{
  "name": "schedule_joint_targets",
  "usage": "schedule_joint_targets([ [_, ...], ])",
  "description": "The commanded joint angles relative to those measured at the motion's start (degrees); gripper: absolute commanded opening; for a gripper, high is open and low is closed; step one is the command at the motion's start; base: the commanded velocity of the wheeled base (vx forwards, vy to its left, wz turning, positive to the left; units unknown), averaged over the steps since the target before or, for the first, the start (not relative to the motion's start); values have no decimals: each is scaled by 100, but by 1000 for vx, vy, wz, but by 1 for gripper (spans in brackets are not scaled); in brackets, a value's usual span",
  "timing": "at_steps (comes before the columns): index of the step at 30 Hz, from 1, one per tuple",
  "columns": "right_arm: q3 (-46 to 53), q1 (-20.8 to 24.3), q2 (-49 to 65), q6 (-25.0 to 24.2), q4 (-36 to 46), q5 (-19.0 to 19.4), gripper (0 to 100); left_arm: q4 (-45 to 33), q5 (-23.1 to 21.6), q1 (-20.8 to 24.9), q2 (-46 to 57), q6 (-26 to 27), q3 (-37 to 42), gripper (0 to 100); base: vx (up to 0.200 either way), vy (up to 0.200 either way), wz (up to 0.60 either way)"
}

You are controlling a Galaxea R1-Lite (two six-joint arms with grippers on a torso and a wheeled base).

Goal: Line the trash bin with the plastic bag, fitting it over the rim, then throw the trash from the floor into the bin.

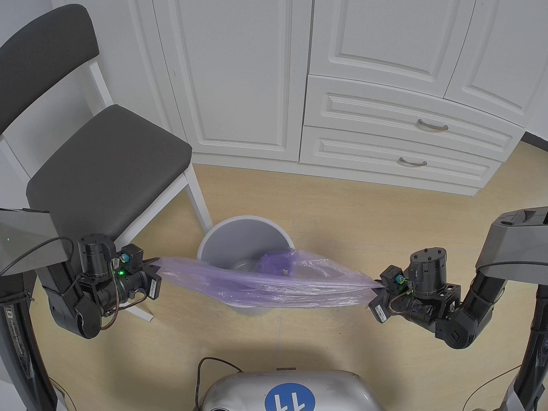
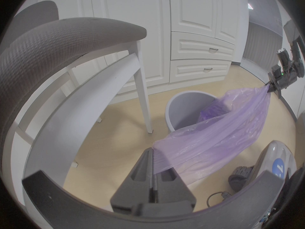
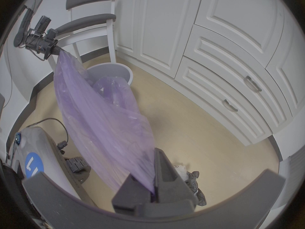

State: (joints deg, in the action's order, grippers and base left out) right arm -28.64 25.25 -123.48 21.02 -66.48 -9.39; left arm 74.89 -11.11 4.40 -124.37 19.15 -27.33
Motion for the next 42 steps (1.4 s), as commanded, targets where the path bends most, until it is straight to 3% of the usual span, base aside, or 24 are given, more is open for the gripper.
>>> schedule_joint_targets([
  [1, 130, 7, 149, 78, 3, -2, 0, -36, -6, -9, 53, 80, 61, 0, 0, 0, 0],
  [9, 130, 165, 52, 201, 574, 7, 0, -537, -173, -9, 9, 396, 140, 0, 0, 0, 0],
  [16, -160, 270, -590, 104, 548, 42, 0, -580, -164, 122, -501, 396, 44, 0, 0, 0, 0],
  [24, -511, 314, -950, -212, 601, -19, 0, -545, 3, 263, -1133, 326, -361, 0, 0, 0, 0],
  [26, -608, 314, -1073, -291, 557, -37, 0, -484, 240, 325, -1344, 282, -545, 0, 0, 0, 0],
  [27, -731, 323, -1152, -441, 548, -90, 0, -194, 618, 430, -1608, 1, -739, 0, 0, 0, 0],
  [29, -793, 323, -1135, -555, 548, -142, 0, 123, 768, 500, -1714, -245, -782, 0, 0, 0, 0],
  [36, -881, 314, -853, -845, 346, -169, 0, 281, 794, 474, -1459, -403, -870, 0, 0, 0, 0],
  [42, -1048, 270, -880, -889, -129, -318, 0, 281, 812, 500, -1283, -904, -1090, 0, 0, 0, 0],
])
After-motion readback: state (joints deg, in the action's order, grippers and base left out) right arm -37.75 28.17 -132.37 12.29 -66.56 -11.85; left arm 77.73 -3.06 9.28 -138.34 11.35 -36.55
